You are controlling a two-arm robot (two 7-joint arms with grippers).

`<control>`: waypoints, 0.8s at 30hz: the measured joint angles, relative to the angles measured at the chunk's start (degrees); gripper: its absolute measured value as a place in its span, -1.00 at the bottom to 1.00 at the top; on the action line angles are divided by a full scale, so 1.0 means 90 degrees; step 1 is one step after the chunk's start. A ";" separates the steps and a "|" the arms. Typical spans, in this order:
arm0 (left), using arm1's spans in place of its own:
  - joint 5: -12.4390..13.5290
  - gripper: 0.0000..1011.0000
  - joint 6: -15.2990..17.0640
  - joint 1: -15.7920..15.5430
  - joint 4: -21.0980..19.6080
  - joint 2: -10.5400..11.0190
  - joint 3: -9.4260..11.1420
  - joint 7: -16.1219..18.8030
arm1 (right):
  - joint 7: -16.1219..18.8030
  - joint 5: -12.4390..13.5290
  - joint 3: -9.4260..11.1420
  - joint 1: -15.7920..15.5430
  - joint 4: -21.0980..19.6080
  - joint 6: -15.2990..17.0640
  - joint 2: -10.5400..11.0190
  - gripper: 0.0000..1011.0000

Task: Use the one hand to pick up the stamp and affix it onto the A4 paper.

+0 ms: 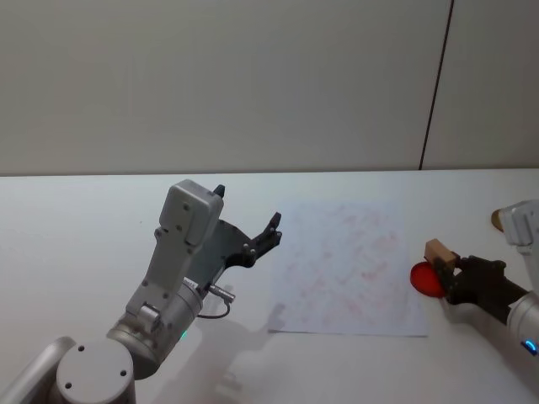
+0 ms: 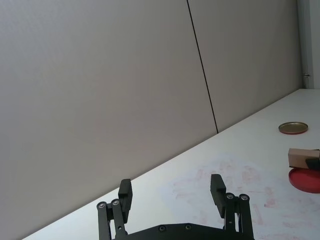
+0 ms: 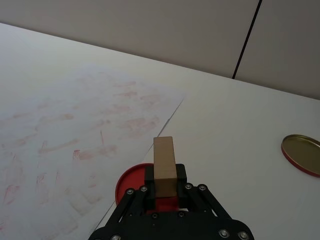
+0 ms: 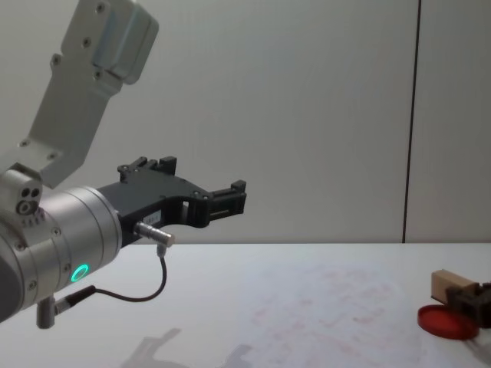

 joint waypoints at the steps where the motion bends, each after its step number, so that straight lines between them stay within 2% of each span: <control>1: 0.0000 0.96 0.0000 0.0000 0.0000 0.0000 0.0000 0.0000 | 0.0007 0.0000 -0.0002 0.0002 0.0007 0.0000 -0.0001 -0.57; 24: 0.0000 0.96 0.0000 0.0000 0.0000 0.0000 0.0000 0.0000 | 0.0176 0.0063 0.0008 -0.0021 -0.0004 0.0144 0.0042 -0.57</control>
